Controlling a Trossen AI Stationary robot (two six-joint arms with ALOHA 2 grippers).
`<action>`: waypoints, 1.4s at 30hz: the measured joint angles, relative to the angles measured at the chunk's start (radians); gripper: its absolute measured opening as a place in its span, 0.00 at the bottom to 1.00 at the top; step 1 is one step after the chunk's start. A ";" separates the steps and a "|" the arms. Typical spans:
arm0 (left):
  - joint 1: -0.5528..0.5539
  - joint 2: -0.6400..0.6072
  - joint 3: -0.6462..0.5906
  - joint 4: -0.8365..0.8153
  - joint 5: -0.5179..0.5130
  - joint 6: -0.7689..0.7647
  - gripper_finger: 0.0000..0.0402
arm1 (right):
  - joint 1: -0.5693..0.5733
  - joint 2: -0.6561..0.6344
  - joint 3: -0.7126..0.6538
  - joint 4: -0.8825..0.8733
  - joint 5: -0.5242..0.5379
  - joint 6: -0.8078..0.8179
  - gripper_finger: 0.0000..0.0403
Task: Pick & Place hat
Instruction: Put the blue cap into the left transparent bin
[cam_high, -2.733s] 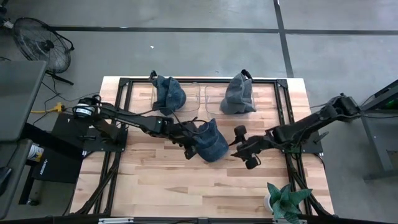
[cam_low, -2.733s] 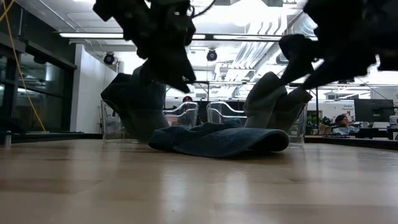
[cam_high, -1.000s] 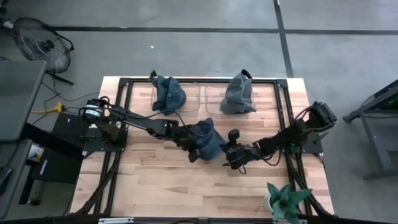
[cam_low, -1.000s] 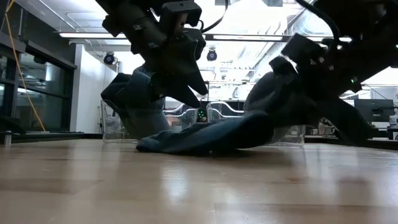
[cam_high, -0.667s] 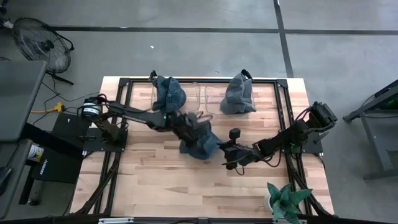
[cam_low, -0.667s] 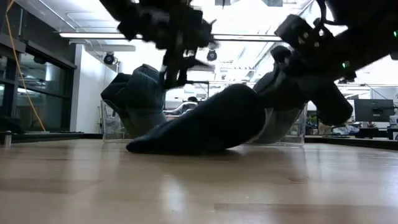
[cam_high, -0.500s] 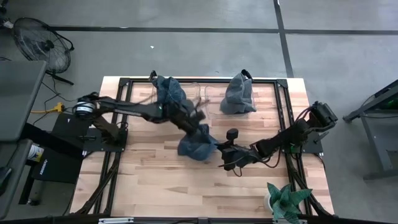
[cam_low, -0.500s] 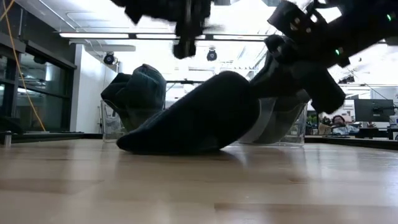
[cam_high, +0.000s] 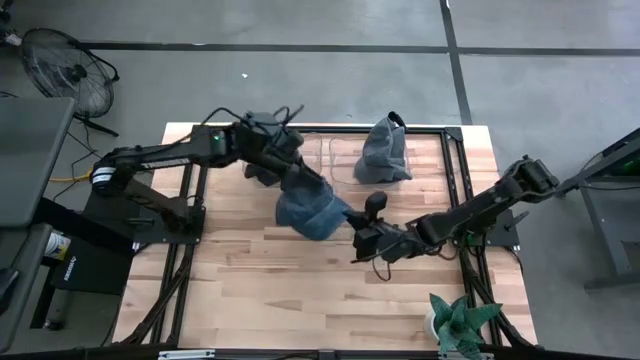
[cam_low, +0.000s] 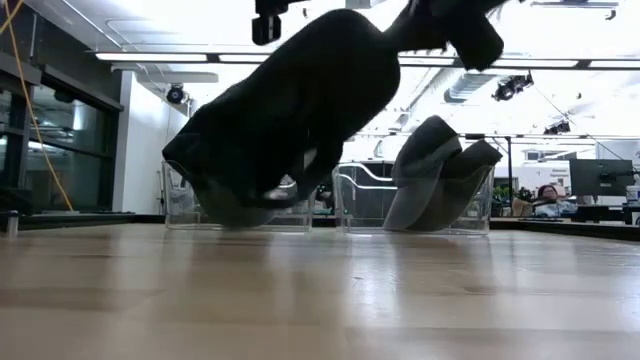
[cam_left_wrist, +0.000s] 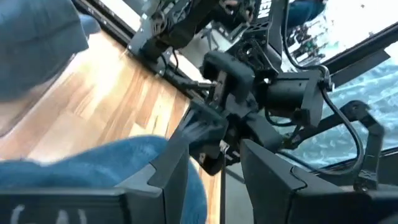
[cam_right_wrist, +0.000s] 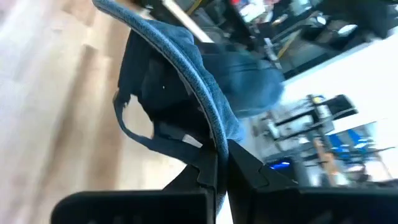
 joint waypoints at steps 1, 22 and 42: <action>0.009 -0.011 0.000 -0.001 0.008 -0.003 0.36 | 0.000 -0.012 0.009 -0.011 0.013 -0.018 0.01; 0.305 -0.098 0.000 0.001 0.228 -0.194 0.36 | 0.021 -0.314 0.091 -0.034 0.166 -0.416 0.01; 0.432 -0.016 0.000 -0.028 0.398 -0.195 0.36 | 0.030 -0.347 0.091 0.099 0.078 -0.598 0.01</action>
